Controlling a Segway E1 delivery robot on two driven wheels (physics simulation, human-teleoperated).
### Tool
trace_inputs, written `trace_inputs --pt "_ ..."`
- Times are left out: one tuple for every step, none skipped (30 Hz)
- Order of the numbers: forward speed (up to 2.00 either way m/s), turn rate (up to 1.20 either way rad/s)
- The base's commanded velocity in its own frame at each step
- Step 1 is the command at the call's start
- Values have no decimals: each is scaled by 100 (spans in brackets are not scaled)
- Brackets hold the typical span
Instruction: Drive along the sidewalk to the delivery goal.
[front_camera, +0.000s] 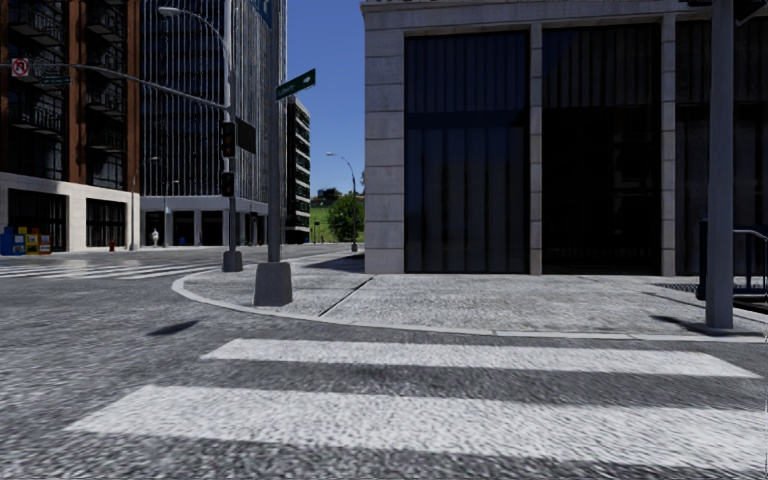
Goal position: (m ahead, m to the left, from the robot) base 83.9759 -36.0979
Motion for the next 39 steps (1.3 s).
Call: trace_inputs --pt "200 0" --pt "200 0" --pt "200 0" --pt "200 0" --pt "200 0" --pt "200 0" --pt "200 0" --pt "200 0" --pt "200 0" --pt "200 0" --pt "200 0" --pt "200 0" --pt "200 0" --pt "200 0" --pt "200 0" --pt "200 0" --pt "200 0" --pt "200 0" --pt "200 0" --pt "200 0" --pt "200 0" --pt "200 0" --pt "200 0" --pt "200 0" --pt "200 0" --pt "200 0" --pt "200 0" --pt "200 0" --pt "200 0" --pt "200 0" --pt "200 0" --pt "200 0" --pt "200 0" --pt "200 0" --pt "200 0" --pt "200 0" --pt "200 0" --pt "200 0" --pt "200 0"
